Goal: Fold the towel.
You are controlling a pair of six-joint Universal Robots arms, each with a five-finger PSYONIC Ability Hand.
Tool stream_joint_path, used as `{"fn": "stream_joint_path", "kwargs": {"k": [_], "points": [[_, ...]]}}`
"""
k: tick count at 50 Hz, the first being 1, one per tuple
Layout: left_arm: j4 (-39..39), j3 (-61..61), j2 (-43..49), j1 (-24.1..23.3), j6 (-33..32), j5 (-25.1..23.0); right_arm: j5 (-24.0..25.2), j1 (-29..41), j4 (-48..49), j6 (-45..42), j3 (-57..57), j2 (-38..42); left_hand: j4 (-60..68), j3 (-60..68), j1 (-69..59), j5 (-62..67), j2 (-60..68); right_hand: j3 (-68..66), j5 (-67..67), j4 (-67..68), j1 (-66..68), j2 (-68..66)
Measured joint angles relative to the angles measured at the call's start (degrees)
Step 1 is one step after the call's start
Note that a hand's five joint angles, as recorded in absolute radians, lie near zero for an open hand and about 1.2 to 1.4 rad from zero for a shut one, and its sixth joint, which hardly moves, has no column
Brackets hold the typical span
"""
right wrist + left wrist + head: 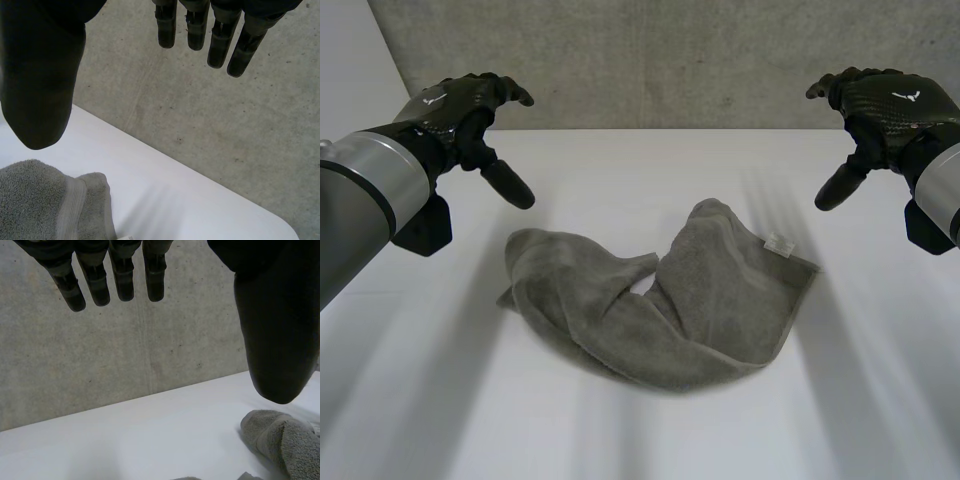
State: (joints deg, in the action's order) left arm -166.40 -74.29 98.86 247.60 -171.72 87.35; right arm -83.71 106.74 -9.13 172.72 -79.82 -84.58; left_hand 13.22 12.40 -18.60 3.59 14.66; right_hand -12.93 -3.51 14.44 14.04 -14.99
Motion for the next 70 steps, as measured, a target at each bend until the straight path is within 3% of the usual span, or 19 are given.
{"fn": "stream_joint_path", "kwargs": {"k": [17,22,28,33,39,50,53,55,58,61,64,70], "points": [[-0.79,-0.68,0.11,0.06,-0.19,0.22,0.29,-0.05,0.03,-0.62,0.03,0.11,0.00,0.00,0.00,0.00,0.00,0.00,0.00,0.00,-0.19,0.00],[-2.05,-1.13,0.95,-0.14,-0.82,-1.22,2.51,-0.04,-3.26,-3.23,0.62,0.14,0.00,0.00,0.00,0.00,0.00,0.00,0.00,0.00,-0.20,0.00],[-4.04,-2.44,5.67,-0.60,-7.22,-9.07,10.18,-0.81,-15.31,-12.06,-0.14,0.58,0.00,0.00,0.00,0.00,0.00,0.00,0.00,0.00,-0.21,0.48],[-4.48,-2.73,12.45,-1.08,-17.20,-15.67,15.54,-2.50,-20.62,-17.94,-5.89,1.37,0.00,0.00,0.00,0.00,0.00,0.00,0.00,0.00,-0.22,0.56],[-4.50,-1.13,20.46,-1.61,-27.72,-16.86,16.95,-2.89,-10.81,-18.99,-17.73,2.07,0.00,0.00,0.00,0.00,0.00,0.00,-1.86,0.00,1.22,0.22],[-4.87,4.82,30.04,-2.17,-34.80,-12.98,14.04,0.62,7.61,-13.52,-29.35,9.34,0.00,0.00,-0.01,0.89,0.38,0.00,-9.27,0.00,7.70,-6.80],[-4.91,6.22,31.70,-2.39,-36.72,-11.52,12.62,1.82,10.50,-12.34,-29.91,11.82,0.00,0.00,-0.92,6.56,5.20,0.00,-20.89,0.00,19.30,-18.63],[-4.89,6.68,32.37,-2.51,-38.01,-10.60,11.69,2.55,12.09,-11.95,-29.94,13.37,0.00,0.00,-8.41,13.97,13.33,0.00,-29.74,0.00,28.52,-28.02],[-4.84,7.06,32.90,-2.72,-40.03,-9.04,10.56,3.59,14.02,-11.74,-29.66,15.52,0.00,0.00,-27.02,30.72,31.94,0.00,-44.84,0.00,43.53,-42.72],[-4.62,6.76,32.69,-3.13,-41.54,-7.34,9.80,4.40,14.99,-11.84,-28.77,16.78,0.00,0.00,-51.61,55.63,55.27,0.00,-60.84,0.00,54.39,-54.63],[-4.23,5.85,31.52,-3.60,-41.87,-6.17,9.80,4.44,15.28,-11.91,-27.39,15.36,0.00,0.00,-54.11,59.96,58.30,0.00,-63.48,0.00,61.25,-58.18],[-3.60,1.89,25.47,-4.01,-40.36,-5.41,10.21,3.87,14.91,-12.00,-24.47,8.19,0.00,0.00,-54.11,59.96,58.30,0.00,-63.53,0.00,61.25,-58.18]]}}
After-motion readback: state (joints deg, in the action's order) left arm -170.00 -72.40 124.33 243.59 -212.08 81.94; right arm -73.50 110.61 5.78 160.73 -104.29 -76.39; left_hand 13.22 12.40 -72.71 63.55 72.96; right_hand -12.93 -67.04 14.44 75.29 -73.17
